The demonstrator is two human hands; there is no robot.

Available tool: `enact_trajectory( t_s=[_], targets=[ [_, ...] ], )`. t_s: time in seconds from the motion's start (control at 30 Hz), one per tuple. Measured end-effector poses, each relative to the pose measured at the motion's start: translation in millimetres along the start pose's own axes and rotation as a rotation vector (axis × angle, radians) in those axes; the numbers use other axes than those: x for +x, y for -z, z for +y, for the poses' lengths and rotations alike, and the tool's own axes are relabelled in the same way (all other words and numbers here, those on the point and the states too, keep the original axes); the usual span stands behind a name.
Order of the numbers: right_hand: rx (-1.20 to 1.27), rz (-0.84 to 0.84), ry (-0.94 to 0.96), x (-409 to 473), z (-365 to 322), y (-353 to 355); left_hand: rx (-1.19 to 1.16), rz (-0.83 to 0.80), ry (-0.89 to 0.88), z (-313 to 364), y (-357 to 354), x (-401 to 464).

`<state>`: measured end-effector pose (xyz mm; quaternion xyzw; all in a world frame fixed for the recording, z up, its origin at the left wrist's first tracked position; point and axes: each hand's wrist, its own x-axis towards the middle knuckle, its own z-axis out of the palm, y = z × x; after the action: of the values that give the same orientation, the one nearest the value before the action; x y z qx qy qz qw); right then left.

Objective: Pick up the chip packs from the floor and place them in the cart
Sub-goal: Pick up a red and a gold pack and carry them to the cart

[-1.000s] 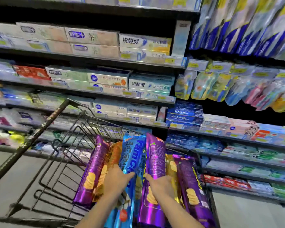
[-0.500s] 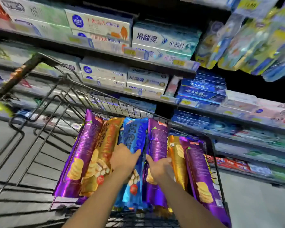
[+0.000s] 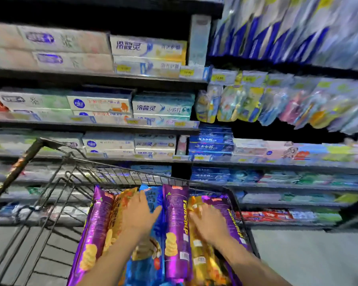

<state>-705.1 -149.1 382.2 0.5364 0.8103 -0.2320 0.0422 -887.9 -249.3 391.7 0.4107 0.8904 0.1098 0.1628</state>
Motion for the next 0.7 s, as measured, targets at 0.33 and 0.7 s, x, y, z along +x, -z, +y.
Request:
enact_trajectory(
  t_s=[0.33, 0.7],
  targets=[
    [-0.160, 0.216, -0.130, -61, 160, 111, 0.357, -0.102, -0.668, 180, 35, -20],
    [0.035, 0.293, -0.618, -189, 426, 135, 0.439, -0.247, -1.145, 447, -74, -115]
  ],
)
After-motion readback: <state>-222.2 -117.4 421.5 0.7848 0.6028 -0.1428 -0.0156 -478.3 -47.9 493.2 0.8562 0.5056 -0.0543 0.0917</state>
